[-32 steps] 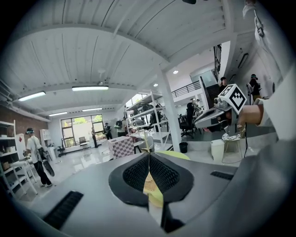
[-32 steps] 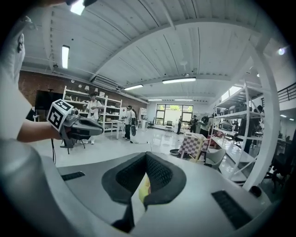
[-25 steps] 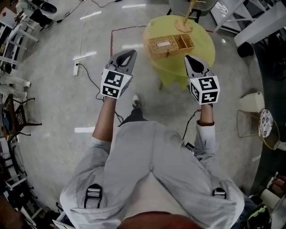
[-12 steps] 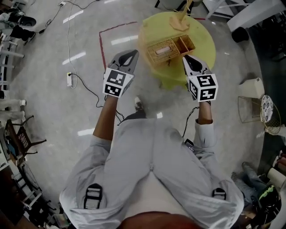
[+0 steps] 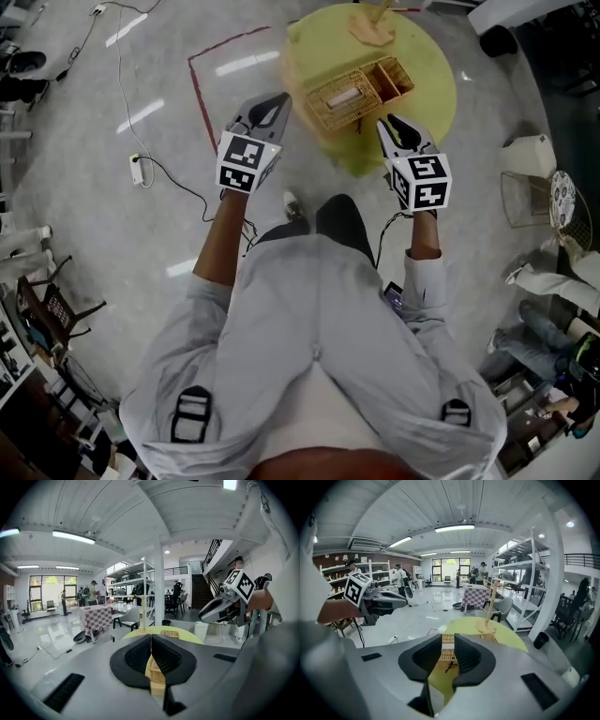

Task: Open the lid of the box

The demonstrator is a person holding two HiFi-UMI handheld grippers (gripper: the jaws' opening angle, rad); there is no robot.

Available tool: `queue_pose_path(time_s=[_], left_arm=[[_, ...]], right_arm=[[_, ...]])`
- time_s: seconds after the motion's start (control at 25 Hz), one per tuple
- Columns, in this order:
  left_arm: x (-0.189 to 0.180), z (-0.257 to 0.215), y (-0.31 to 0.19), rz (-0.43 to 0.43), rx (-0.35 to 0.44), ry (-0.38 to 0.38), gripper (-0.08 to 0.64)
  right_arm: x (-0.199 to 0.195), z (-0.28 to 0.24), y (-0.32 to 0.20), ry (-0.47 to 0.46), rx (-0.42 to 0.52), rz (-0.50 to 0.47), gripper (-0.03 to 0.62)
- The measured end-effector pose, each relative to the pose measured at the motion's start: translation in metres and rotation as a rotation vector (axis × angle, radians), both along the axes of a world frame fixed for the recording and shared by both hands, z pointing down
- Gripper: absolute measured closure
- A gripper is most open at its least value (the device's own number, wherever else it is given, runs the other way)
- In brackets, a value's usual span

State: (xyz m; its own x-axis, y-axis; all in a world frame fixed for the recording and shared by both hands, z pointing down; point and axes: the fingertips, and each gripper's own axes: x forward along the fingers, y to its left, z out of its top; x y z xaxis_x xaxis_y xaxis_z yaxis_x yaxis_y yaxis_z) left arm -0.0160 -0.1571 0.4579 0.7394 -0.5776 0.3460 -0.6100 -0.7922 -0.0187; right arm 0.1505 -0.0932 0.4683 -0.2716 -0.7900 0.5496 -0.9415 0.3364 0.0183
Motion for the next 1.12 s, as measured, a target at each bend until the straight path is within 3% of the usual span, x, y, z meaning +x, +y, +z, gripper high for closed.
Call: queue_pose_path(time_s=[0.48,0.84,1.12], left_arm=[[0.016,0.071,-0.021,-0.014,-0.122,-0.016,0.531],[0.019,0.112,-0.021,-0.010,-0.169,-0.044,0.531],[0.021,0.134,-0.016,-0.007,-0.201,-0.052,0.531]], right_arm=[[0.008,0.086,-0.021,-0.068,-0.131,0.064,0.457],[0.014,0.161,-0.015,-0.083,-0.246,0.091,0.454],[0.007,0.186,-0.015,-0.134,-0.270,0.108,0.454]])
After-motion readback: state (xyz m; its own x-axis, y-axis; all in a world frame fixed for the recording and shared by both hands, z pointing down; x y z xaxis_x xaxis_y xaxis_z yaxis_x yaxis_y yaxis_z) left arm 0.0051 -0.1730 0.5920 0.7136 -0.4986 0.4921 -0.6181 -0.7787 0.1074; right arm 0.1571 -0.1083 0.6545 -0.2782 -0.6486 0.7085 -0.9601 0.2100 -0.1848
